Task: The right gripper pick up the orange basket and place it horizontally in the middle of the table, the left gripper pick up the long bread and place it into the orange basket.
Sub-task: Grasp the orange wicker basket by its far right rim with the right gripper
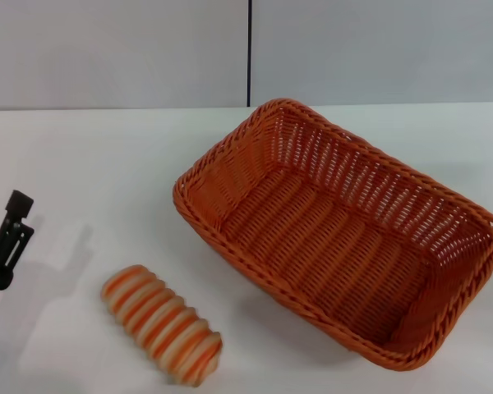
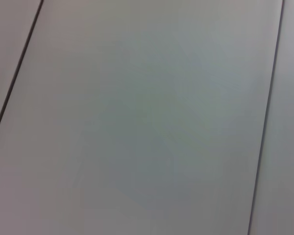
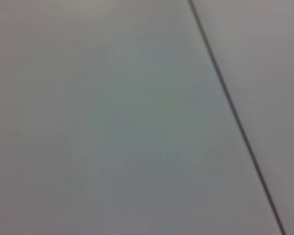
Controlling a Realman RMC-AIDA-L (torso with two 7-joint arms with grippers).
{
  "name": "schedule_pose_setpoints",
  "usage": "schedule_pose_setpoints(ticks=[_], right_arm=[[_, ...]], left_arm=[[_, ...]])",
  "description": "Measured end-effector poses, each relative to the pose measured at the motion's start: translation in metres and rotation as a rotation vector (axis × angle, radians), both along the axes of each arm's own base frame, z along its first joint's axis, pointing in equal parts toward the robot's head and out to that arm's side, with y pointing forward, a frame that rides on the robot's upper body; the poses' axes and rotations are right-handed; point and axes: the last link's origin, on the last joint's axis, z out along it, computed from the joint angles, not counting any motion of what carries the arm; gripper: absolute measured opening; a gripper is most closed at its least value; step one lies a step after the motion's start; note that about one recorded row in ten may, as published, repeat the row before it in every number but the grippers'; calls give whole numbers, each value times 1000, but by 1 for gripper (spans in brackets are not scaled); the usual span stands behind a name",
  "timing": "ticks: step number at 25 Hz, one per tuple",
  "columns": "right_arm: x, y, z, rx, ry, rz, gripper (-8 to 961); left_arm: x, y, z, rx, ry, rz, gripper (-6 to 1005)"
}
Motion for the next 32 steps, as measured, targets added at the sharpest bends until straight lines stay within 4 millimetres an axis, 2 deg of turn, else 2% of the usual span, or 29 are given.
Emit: schedule_pose_setpoints(ticks=[7,14,22,25,28,29,30,32], right_arm=[[0,-5,-3,-8,0,9,755],[3,-18,-5,-19,-8,17,754],[6,-21,-1,-21,-45,18,752],[8,-24,11,-52,-36,37,750],[12,-21,31,-152,-2,36,744],[11,-16,48,-241,11,22,742],[11,-16,48,-241,11,22,741],[3,-12,64,-341,3,10,737]], left_arm=[[5,5,2,17,-5,-29,781],[3,9,4,28,4,-20,780],[-1,17,8,46,3,11,780],[-3,20,8,38,10,17,780],[-5,21,8,30,18,30,779],[-6,21,8,31,21,37,779],[-6,21,8,31,21,37,779],[-8,21,9,37,22,50,779]])
